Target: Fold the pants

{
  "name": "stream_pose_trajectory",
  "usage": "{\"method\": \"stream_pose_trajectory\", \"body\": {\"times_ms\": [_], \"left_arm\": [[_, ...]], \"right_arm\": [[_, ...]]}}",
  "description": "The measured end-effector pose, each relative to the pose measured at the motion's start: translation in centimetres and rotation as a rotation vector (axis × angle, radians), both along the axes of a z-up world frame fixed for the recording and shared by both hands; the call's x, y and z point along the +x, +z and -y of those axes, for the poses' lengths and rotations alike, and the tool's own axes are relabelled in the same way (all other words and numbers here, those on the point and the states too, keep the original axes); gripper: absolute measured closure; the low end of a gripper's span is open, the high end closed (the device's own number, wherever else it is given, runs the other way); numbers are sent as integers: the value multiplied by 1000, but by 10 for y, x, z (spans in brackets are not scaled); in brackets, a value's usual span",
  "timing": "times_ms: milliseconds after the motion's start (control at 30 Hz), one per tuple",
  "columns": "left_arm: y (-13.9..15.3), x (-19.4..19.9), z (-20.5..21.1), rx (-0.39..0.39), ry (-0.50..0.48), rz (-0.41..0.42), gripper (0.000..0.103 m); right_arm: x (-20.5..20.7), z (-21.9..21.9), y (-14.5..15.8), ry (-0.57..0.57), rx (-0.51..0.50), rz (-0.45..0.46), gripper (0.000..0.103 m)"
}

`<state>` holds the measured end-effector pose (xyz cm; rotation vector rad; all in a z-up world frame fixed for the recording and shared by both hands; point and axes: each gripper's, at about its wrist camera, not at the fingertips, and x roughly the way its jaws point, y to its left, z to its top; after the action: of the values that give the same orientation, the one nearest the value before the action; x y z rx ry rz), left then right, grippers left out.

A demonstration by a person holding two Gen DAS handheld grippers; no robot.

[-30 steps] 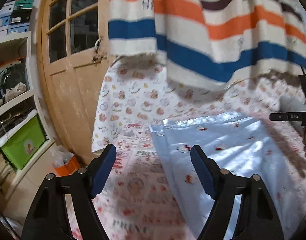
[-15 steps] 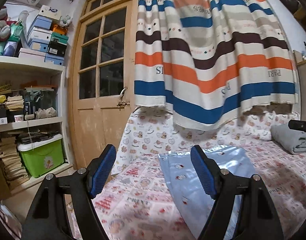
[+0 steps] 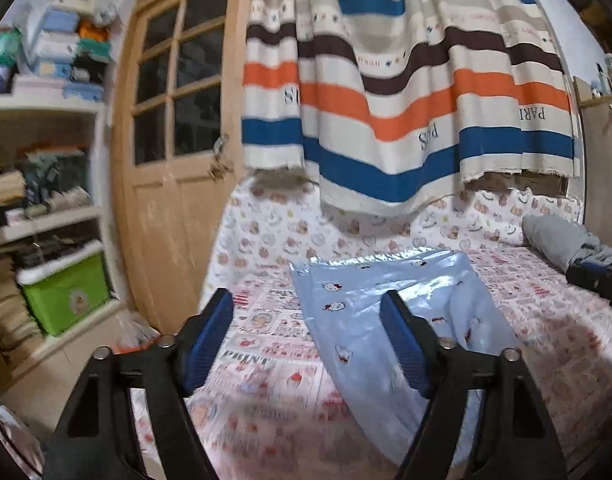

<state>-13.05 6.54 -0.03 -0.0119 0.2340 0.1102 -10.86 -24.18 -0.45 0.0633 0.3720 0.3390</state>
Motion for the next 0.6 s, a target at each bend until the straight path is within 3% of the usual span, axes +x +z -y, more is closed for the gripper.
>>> {"method": "stream_pose_trajectory", "body": {"times_ms": [100, 267, 367, 433, 600], "left_arm": [[13, 41, -16, -40, -52, -65, 45], [22, 135, -40, -128, -122, -233, 55], [12, 191, -54, -212, -158, -338, 60], [-1, 228, -56, -216, -238, -422, 61], [-32, 293, -62, -253, -227, -562, 71]], "right_arm": [[31, 3, 3, -47, -45, -66, 35], [79, 14, -6, -68, 1, -168, 36], [99, 11, -12, -99, -25, -194, 36], [110, 8, -15, -118, -53, -210, 36], [127, 1, -10, -129, -118, -236, 36]]}}
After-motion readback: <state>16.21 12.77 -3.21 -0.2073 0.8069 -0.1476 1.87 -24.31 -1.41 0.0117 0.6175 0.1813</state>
